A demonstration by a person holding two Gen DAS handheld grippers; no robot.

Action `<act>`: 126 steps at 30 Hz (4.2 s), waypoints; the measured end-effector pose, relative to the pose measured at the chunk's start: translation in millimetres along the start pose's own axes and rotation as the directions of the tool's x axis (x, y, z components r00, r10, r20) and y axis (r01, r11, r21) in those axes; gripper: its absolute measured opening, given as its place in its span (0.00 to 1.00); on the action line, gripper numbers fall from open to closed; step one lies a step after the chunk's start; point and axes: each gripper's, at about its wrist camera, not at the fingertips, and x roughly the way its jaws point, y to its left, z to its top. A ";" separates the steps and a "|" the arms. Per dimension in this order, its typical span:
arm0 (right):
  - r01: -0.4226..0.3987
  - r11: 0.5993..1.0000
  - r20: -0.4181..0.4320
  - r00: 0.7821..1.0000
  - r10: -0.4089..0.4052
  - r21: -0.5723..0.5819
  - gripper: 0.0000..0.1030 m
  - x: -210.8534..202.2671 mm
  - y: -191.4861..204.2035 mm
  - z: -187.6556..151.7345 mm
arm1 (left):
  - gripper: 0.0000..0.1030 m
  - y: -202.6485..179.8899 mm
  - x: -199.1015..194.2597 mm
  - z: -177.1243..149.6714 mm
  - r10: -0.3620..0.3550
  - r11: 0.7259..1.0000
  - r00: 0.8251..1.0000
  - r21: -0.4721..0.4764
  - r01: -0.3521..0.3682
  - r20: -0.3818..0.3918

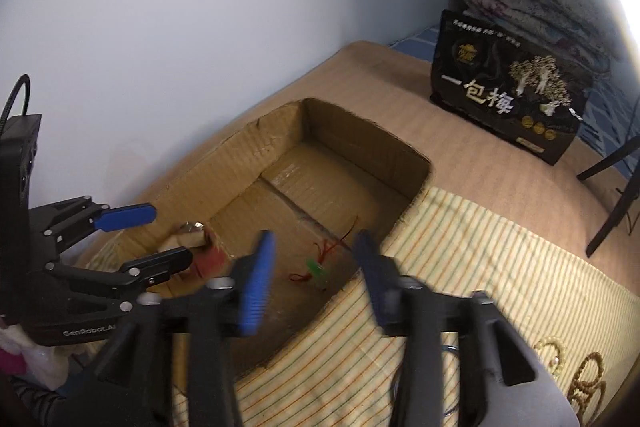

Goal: Organize jewelry
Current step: 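Open both tools to drop the watch and pendant into the box, then move both tools back toward the remaining jewelry on the bed, then grasp the blue bangle with the left tool while the right tool grasps the wooden mala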

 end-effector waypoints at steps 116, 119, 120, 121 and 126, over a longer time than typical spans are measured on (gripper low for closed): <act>0.190 0.878 -0.114 0.981 -0.155 0.439 0.73 -91.7 -267.3 -172.9 | 0.72 -216.5 90.1 -28.9 -0.123 0.986 0.991 0.105 0.127 -0.043; 0.122 0.882 -0.097 0.991 -0.087 0.456 0.73 -96.2 -267.8 -175.6 | 0.72 -216.2 89.4 -29.3 -0.123 0.986 0.991 0.107 0.127 -0.043; 0.112 0.887 -0.102 0.992 -0.074 0.449 0.73 -96.6 -266.9 -176.3 | 0.72 -216.5 89.5 -29.0 -0.122 0.986 0.992 0.107 0.126 -0.044; 0.109 0.897 -0.108 0.992 -0.068 0.429 0.73 -96.5 -264.4 -176.8 | 0.72 -216.7 89.5 -28.9 -0.121 0.986 0.992 0.108 0.125 -0.044; 0.157 0.947 -0.163 0.980 -0.114 0.281 0.79 -89.2 -242.6 -176.4 | 0.72 -217.4 89.0 -29.0 -0.118 0.986 0.992 0.110 0.122 -0.045</act>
